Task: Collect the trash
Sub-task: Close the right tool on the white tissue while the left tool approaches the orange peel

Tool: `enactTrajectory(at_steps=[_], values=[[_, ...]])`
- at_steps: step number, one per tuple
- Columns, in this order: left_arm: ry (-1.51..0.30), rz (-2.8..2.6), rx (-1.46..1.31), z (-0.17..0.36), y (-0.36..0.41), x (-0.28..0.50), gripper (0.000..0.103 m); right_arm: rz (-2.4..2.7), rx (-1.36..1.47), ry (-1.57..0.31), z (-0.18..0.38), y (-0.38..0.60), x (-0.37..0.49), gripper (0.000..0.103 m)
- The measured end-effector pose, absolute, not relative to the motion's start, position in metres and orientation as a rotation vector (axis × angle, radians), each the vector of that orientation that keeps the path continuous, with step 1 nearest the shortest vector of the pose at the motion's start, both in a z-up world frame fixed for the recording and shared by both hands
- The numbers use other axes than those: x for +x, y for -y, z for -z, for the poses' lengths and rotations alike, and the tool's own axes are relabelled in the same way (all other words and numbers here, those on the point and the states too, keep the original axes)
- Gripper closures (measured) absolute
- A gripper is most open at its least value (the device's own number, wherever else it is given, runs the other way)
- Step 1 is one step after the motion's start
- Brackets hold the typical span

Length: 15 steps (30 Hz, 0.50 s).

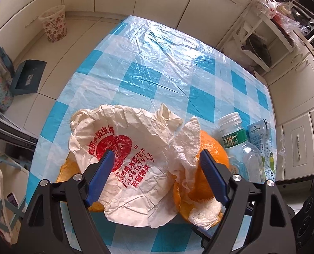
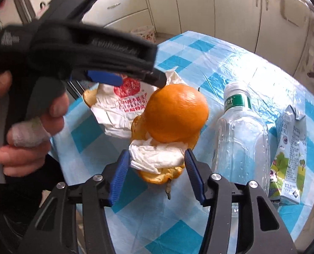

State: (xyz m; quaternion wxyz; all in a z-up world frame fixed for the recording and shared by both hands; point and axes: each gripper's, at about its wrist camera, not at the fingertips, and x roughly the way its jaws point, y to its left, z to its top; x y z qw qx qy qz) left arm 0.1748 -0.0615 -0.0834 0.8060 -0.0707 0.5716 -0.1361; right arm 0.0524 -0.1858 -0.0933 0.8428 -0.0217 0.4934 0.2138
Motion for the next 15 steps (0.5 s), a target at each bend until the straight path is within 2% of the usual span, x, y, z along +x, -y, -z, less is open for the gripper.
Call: enactTrajectory(at_steps=[3,9,15], values=[[-1.222,0.29,-0.142,0.084,0.065,0.175,0.024,-0.466,-0.018,-1.048,0.094,0.187,0.055,0.062],[-1.216,0.253,-0.15,0.084,0.062,0.177,0.024,-0.486,-0.031,-1.044,0.093,0.185,0.05,0.075],[-1.222,0.246,-0.137,0.085,0.064,0.177,0.024,-0.531,0.076,-1.043,0.088,0.199,0.044,0.078]])
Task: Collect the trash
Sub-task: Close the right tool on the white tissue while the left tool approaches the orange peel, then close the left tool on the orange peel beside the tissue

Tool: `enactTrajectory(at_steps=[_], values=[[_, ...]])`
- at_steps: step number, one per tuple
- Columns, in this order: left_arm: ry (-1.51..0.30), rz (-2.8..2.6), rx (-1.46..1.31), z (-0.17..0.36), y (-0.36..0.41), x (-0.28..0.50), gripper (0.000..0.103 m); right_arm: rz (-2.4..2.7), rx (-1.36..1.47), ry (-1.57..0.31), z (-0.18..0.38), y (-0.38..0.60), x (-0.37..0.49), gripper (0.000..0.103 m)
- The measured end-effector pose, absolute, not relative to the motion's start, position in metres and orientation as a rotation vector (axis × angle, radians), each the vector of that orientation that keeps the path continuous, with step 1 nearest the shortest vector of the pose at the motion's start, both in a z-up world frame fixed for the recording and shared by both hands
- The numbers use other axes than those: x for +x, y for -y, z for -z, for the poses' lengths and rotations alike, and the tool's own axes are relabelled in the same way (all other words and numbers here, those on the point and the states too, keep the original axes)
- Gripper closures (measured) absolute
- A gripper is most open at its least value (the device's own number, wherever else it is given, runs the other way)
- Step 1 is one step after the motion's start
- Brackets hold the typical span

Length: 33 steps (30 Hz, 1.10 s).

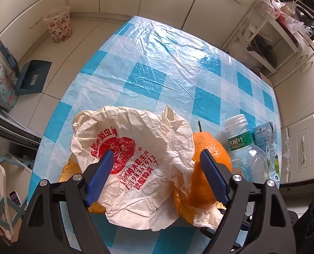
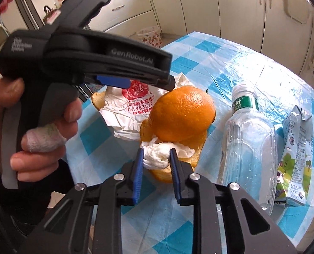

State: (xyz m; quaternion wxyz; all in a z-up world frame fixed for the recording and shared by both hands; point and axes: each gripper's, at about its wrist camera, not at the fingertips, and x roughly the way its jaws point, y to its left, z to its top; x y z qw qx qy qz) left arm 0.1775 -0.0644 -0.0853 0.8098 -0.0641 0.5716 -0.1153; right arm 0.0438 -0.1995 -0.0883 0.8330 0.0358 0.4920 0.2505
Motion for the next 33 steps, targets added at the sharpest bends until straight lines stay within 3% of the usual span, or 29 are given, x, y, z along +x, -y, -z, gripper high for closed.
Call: enactTrajectory(at_steps=[18,33], values=[[-1.265,0.285,-0.157,0.095,0.07,0.179,0.022,-0.548,0.108,-1.057,0.091,0.203,0.049,0.078],[-1.216,0.256,0.039,0.09,0.094,0.171,0.02,-0.547,0.096,-1.07,0.096,0.201,0.054,0.078]])
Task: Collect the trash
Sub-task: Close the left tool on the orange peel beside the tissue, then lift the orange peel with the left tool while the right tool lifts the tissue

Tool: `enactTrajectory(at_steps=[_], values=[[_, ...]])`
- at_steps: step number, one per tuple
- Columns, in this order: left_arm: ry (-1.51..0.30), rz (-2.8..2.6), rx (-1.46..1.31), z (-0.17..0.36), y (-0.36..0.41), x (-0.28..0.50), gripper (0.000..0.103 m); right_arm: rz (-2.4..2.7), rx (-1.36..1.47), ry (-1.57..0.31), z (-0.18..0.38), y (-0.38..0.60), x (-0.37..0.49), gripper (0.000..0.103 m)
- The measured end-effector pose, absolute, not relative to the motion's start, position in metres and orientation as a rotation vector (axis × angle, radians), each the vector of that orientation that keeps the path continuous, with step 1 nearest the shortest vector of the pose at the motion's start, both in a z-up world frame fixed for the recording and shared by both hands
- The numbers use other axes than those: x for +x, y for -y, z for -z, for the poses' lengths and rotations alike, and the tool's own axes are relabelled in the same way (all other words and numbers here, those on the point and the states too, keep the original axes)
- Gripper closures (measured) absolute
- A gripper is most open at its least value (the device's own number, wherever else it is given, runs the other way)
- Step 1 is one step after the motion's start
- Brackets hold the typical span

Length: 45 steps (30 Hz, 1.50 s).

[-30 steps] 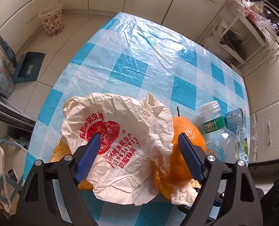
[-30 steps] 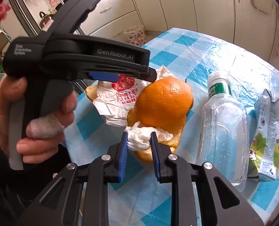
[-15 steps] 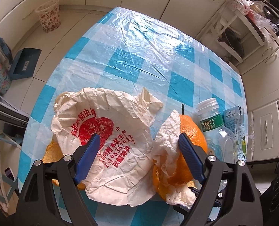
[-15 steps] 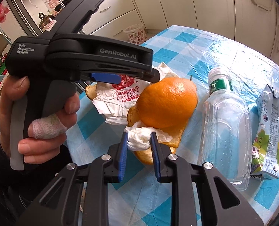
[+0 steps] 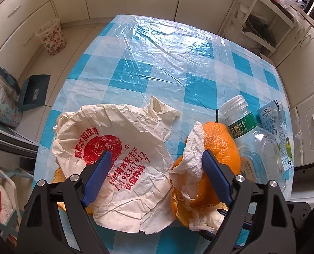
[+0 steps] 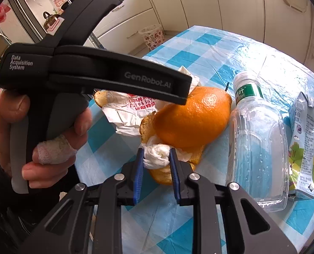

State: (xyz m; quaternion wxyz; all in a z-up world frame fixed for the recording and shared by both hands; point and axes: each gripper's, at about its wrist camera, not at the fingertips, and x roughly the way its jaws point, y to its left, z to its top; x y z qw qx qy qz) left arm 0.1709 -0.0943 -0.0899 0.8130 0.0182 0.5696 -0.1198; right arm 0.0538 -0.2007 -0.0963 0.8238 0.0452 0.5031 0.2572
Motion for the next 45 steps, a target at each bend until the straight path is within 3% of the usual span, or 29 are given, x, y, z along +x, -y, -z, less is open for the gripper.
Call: enactTrajectory(at_steps=[9,19,27,34,36,37,38,40,45], values=[[-1.234,0.295,0.003,0.092,0.097,0.172,0.018,-0.543,0.096,-1.073,0.098,0.2,0.055,0.078],[-1.151,0.152,0.156,0.085,0.1,0.169,0.018,-0.545,0.09,-1.071,0.1,0.2,0.058,0.078],[-1.206,0.325,0.048,0.087,0.106,0.167,0.018,-0.544,0.089,-1.073,0.101,0.2,0.058,0.078],[-1.133,0.289,0.234,0.083,0.125,0.152,0.018,-0.545,0.086,-1.073,0.101,0.2,0.057,0.078],[-1.147,0.306,0.202,0.082,0.121,0.154,0.028,-0.545,0.086,-1.073,0.101,0.2,0.057,0.078],[-1.161,0.319,0.184,0.083,0.119,0.156,0.043,-0.544,0.085,-1.072,0.101,0.2,0.057,0.078],[-1.172,0.33,0.169,0.084,0.118,0.156,0.064,-0.543,0.085,-1.072,0.101,0.2,0.057,0.078],[-1.212,0.359,0.121,0.088,0.114,0.159,0.085,-0.542,0.086,-1.07,0.101,0.202,0.057,0.078],[-1.259,0.443,-0.096,0.083,0.089,0.17,0.091,-0.535,0.087,-1.063,0.099,0.207,0.055,0.078]])
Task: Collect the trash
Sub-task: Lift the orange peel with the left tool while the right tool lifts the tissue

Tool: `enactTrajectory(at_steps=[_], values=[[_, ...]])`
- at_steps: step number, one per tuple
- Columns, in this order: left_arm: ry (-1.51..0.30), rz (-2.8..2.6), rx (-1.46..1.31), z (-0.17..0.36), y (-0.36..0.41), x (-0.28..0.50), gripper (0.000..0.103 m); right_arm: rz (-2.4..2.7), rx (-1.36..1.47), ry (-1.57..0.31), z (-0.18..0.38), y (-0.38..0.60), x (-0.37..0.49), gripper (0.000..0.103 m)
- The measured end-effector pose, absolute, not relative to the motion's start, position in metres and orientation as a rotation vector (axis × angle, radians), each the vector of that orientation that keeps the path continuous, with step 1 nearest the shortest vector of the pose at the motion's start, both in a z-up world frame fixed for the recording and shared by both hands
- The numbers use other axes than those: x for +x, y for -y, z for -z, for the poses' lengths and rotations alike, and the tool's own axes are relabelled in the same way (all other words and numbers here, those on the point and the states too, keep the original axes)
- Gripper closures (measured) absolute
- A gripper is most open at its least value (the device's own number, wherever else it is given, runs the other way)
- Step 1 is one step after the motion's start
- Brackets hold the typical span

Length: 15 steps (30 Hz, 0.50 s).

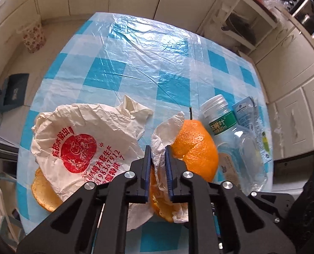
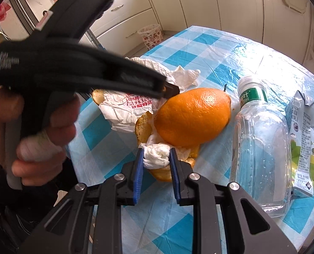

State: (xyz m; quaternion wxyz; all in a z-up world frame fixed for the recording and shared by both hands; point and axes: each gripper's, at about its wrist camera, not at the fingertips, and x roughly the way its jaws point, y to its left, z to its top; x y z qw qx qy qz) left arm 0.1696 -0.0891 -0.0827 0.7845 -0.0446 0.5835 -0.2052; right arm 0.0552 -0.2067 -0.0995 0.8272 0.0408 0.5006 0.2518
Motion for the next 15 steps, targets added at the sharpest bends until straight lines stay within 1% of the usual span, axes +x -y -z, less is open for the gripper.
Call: enactTrajectory(at_steps=[3,6,7,8,10,13,15], values=[[-1.278,0.461,-0.161,0.084,0.081,0.173,0.091,-0.531,0.091,-1.062,0.099,0.211,0.053,0.078],[-1.283,0.469,-0.144,0.086,0.083,0.172,0.09,-0.531,0.09,-1.063,0.099,0.212,0.052,0.078],[-1.283,0.465,-0.133,0.086,0.084,0.171,0.084,-0.532,0.088,-1.064,0.099,0.211,0.052,0.078],[-1.285,0.457,-0.129,0.086,0.085,0.172,0.076,-0.533,0.086,-1.064,0.099,0.209,0.051,0.078],[-1.286,0.425,-0.131,0.088,0.081,0.174,0.069,-0.533,0.085,-1.061,0.098,0.208,0.049,0.078],[-1.284,0.423,-0.177,0.086,0.071,0.177,0.069,-0.53,0.092,-1.056,0.095,0.209,0.05,0.078],[-1.239,0.491,-0.261,0.075,0.066,0.175,0.066,-0.531,0.097,-1.051,0.094,0.21,0.049,0.078]])
